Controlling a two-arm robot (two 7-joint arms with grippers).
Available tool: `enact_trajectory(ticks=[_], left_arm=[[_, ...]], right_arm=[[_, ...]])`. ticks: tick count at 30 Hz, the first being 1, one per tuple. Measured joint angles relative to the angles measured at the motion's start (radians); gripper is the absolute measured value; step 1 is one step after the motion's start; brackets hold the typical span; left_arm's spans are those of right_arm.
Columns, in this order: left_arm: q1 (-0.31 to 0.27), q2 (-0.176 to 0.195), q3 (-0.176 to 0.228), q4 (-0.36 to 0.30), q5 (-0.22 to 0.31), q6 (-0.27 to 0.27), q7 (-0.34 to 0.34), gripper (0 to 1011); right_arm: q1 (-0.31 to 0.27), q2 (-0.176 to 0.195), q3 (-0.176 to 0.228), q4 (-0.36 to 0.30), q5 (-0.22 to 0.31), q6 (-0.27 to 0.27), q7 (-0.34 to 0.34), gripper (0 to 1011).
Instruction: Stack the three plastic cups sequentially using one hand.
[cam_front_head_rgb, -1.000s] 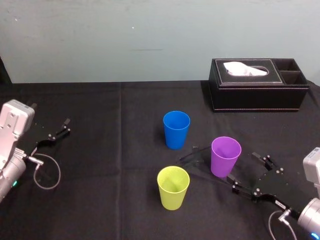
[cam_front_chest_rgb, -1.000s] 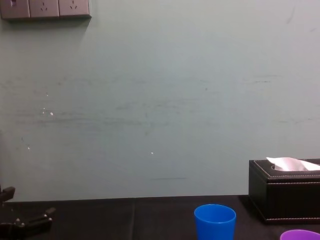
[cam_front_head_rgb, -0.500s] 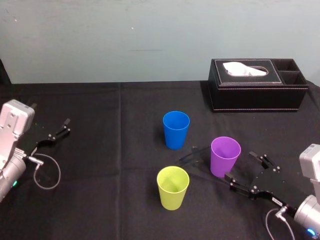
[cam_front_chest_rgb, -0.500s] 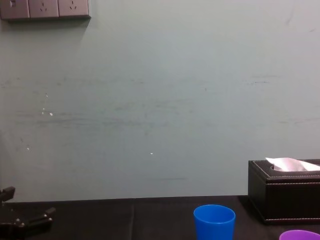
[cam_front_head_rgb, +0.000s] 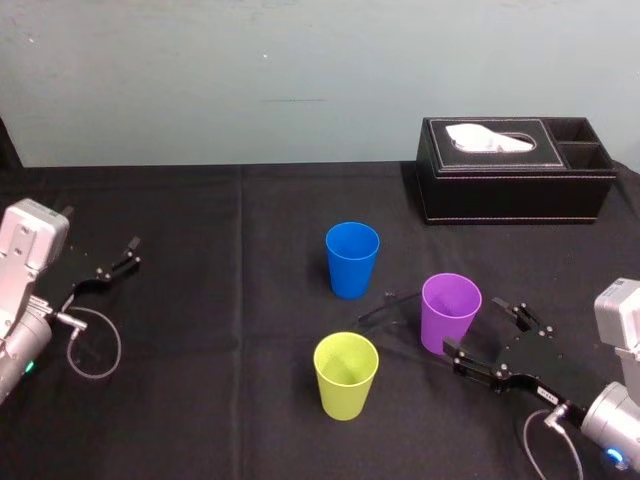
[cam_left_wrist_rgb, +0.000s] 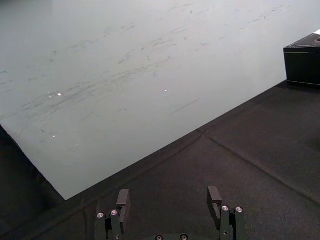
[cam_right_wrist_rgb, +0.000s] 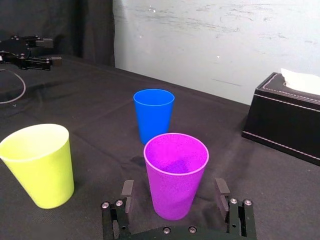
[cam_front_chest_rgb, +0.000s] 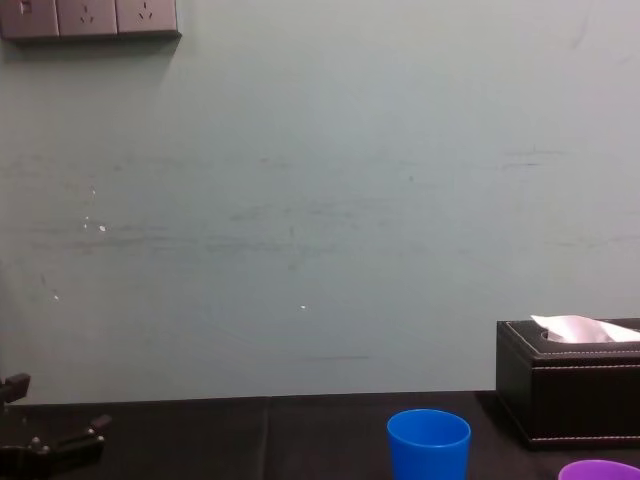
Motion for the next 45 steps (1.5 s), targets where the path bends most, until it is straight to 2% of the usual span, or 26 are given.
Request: enact_trajectory(ticks=[16, 45], left_arm=[[0.000, 0.000, 0.000, 0.000, 0.000, 0.000, 0.000, 1010], [0.000, 0.000, 0.000, 0.000, 0.000, 0.000, 0.000, 1010]], right_arm=[[0.021, -0.012, -0.019, 0.012, -0.010, 0.003, -0.001, 1003], [0.065, -0.031, -0.031, 0.052, -0.029, 0.008, -0.011, 1003]])
